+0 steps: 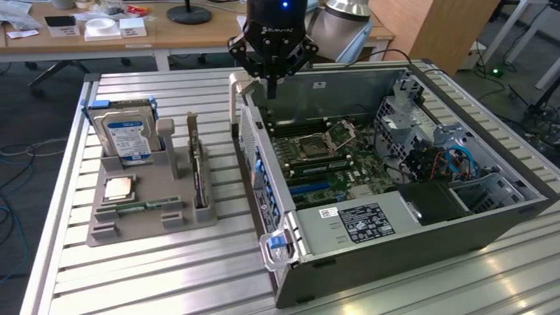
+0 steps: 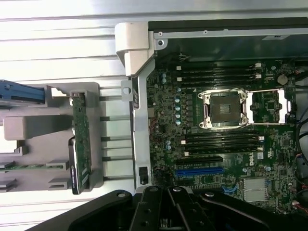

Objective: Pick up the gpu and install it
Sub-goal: 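Reach for the gpu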

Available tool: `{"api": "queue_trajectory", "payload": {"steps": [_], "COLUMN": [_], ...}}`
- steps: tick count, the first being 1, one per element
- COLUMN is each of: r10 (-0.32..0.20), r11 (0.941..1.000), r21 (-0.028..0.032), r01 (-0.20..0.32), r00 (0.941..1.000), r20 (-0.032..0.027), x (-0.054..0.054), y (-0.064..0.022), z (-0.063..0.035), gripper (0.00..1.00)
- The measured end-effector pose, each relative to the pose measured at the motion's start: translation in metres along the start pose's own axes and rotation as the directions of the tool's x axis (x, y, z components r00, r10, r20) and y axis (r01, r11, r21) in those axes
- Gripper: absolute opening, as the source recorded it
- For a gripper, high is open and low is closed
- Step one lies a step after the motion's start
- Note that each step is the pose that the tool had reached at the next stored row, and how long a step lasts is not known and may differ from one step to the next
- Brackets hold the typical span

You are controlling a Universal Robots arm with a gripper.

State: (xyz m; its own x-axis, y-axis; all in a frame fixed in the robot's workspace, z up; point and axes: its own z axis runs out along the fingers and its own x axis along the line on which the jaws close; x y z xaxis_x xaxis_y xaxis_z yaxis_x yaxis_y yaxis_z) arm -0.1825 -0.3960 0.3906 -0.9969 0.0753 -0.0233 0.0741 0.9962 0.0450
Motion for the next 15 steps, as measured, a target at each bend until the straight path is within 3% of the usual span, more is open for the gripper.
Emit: {"api": "queue_trajectory", "payload": {"steps": [15], "r10": [0.000], "r11": [1.0000], "r21": [-0.0001], "r01": [0.000], "r00": [1.0000], "r20": [0.0000], "x": [0.025], "y": [0.0022], "z": [0.0005], "gripper": [0.11]}}
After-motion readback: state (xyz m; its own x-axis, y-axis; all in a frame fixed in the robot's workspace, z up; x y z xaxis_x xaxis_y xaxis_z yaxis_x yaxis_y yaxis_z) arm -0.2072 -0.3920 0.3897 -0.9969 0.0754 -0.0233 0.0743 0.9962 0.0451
